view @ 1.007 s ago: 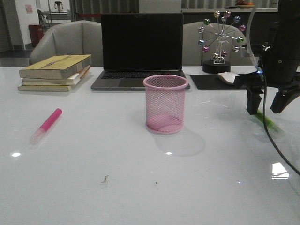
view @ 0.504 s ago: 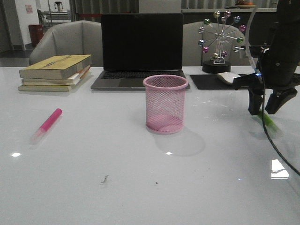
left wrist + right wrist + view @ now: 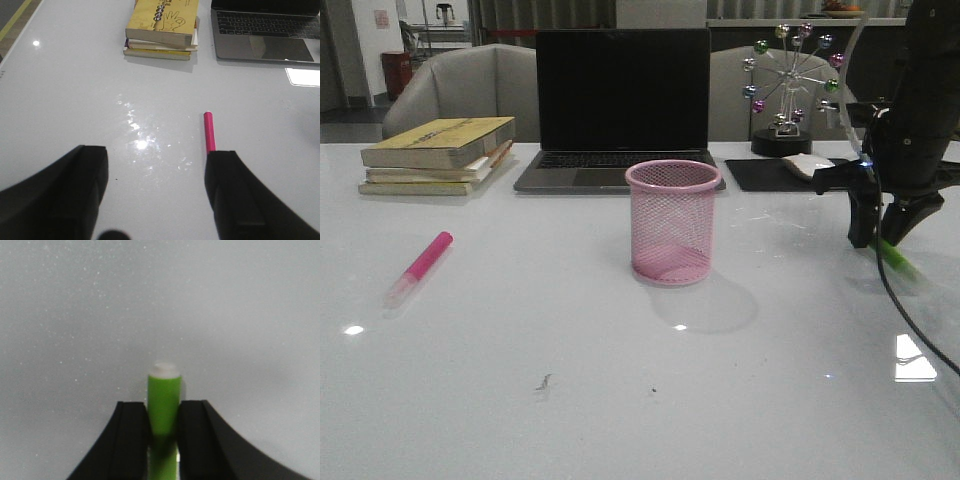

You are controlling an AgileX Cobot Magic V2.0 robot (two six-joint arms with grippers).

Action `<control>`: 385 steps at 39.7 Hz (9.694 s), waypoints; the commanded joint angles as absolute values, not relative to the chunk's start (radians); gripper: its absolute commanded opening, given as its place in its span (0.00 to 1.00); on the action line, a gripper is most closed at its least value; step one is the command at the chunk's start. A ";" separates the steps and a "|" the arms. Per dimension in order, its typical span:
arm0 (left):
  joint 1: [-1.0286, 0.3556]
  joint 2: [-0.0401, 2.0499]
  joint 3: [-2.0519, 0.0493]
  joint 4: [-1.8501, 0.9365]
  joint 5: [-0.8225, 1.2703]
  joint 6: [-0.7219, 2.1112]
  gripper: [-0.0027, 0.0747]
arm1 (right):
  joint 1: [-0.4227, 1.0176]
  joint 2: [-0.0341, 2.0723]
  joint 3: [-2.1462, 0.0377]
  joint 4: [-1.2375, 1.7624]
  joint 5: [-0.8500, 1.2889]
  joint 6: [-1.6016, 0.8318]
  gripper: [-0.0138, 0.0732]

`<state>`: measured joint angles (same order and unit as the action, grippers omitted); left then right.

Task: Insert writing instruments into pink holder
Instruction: 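Lower the right gripper onto the green highlighter and close on it, then lift the green highlighter and carry it toward the pink holder, then lower the green highlighter into the pink holder and release it, then withdraw the right gripper upward away from the holder, then lower the left gripper onto the pink highlighter and close on it, then lift the pink highlighter and carry it above the pink holder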

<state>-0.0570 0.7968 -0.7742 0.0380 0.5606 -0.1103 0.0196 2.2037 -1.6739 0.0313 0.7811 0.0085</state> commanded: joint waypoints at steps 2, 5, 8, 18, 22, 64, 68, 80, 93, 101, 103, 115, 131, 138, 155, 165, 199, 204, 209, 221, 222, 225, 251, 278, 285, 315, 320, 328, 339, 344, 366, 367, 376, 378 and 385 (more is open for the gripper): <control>-0.057 0.795 -0.811 0.031 0.484 -0.118 0.67 | 0.016 2.179 -1.684 0.026 0.790 0.000 0.28; -0.057 0.795 -0.811 0.031 0.484 -0.118 0.67 | 0.016 2.174 -1.684 0.027 0.803 0.000 0.18; -0.057 0.795 -0.811 0.031 0.484 -0.118 0.67 | 0.016 2.160 -1.684 0.028 0.817 0.000 0.19; -0.057 0.795 -0.811 0.031 0.484 -0.118 0.67 | 0.041 2.028 -1.684 0.031 0.787 0.000 0.19; -0.057 0.795 -0.811 0.031 0.481 -0.118 0.67 | 0.067 1.958 -1.684 0.031 0.732 0.000 0.19; -0.057 0.795 -0.811 0.031 0.481 -0.118 0.67 | 0.452 1.717 -1.197 0.029 -0.454 0.000 0.19; -0.057 0.795 -0.811 0.031 0.481 -0.118 0.67 | 0.465 1.758 -1.169 0.020 -0.543 0.000 0.19; -0.057 0.795 -0.811 0.031 0.481 -0.118 0.67 | 0.470 1.815 -1.169 0.021 -0.505 0.000 0.20; -0.057 0.795 -0.811 0.031 0.481 -0.118 0.67 | 0.470 1.815 -1.171 0.021 -0.507 0.000 0.52; -0.057 0.795 -0.811 0.031 0.481 -0.118 0.67 | 0.467 1.766 -1.171 0.021 -0.446 0.000 0.56; -0.057 0.795 -0.811 0.031 0.481 -0.118 0.67 | 0.460 1.736 -1.171 0.021 -0.409 0.000 0.56; -0.057 0.795 -0.811 0.031 0.479 -0.118 0.67 | 0.318 1.467 -1.171 0.021 -0.062 0.000 0.54; -0.057 0.795 -0.811 0.031 0.473 -0.118 0.67 | 0.146 1.111 -1.064 -0.059 0.223 0.000 0.54; -0.057 0.795 -0.811 0.031 0.482 -0.118 0.67 | 0.083 0.953 -0.905 -0.050 0.256 0.000 0.54; -0.057 0.795 -0.811 0.031 0.484 -0.118 0.67 | 0.073 0.725 -0.745 -0.049 0.448 0.000 0.54; -0.057 0.795 -0.811 0.031 0.484 -0.118 0.67 | 0.073 0.724 -0.744 -0.049 0.456 0.000 0.54; -0.057 1.004 -0.952 -0.036 0.512 -0.118 0.67 | 0.073 0.724 -0.744 -0.049 0.510 0.000 0.54; -0.057 1.103 -1.039 -0.046 0.541 -0.116 0.67 | 0.073 0.724 -0.744 -0.049 0.538 0.000 0.54; -0.057 1.208 -1.149 -0.068 0.611 -0.082 0.67 | 0.073 0.724 -0.744 -0.049 0.547 0.000 0.54; -0.057 1.467 -1.425 -0.170 0.834 0.016 0.67 | 0.073 0.724 -0.744 -0.049 0.548 0.000 0.54; -0.057 1.485 -1.447 -0.178 0.852 0.016 0.67 | 0.073 0.724 -0.744 -0.049 0.549 0.000 0.54; -0.057 1.548 -1.495 -0.211 0.897 0.016 0.67 | 0.073 0.724 -0.744 -0.049 0.550 0.000 0.54; -0.171 1.905 -1.594 -0.215 0.783 0.074 0.67 | 0.073 0.724 -0.744 -0.050 0.662 0.000 0.54; -0.171 2.124 -1.710 -0.213 0.740 0.074 0.67 | 0.073 0.724 -0.744 -0.050 0.688 0.000 0.54; -0.171 2.159 -1.710 -0.213 0.762 0.074 0.67 | 0.073 0.724 -0.744 -0.050 0.688 0.000 0.54; -0.171 2.217 -1.746 -0.219 0.920 0.091 0.16 | 0.073 0.724 -0.744 -0.050 0.688 0.000 0.54; -0.175 2.188 -1.818 -0.273 0.913 0.153 0.16 | 0.073 0.724 -0.744 -0.050 0.688 0.000 0.54; -0.202 2.102 -1.955 -0.369 0.861 0.238 0.16 | 0.073 0.724 -0.744 -0.050 0.688 0.000 0.54; -0.284 1.964 -2.013 -0.580 0.725 0.420 0.16 | 0.073 0.724 -0.744 -0.050 0.688 0.000 0.54; -0.345 1.931 -2.013 -0.712 0.646 0.591 0.16 | 0.073 0.724 -0.744 -0.050 0.688 0.000 0.54; -0.534 1.926 -1.856 -1.394 0.266 1.233 0.16 | 0.073 0.724 -0.744 -0.050 0.690 0.000 0.54; -0.538 1.926 -1.842 -1.441 0.264 1.288 0.16 | 0.073 0.724 -0.744 -0.050 0.690 0.000 0.54; -0.560 1.954 -1.713 -1.857 0.337 1.713 0.16 | 0.073 0.724 -0.744 -0.050 0.690 0.000 0.54; -0.562 1.968 -1.701 -1.857 0.361 1.715 0.16 | 0.073 0.724 -0.744 -0.050 0.691 0.000 0.54; -0.562 1.986 -1.692 -1.857 0.390 1.715 0.16 | 0.073 0.724 -0.744 -0.050 0.692 0.000 0.54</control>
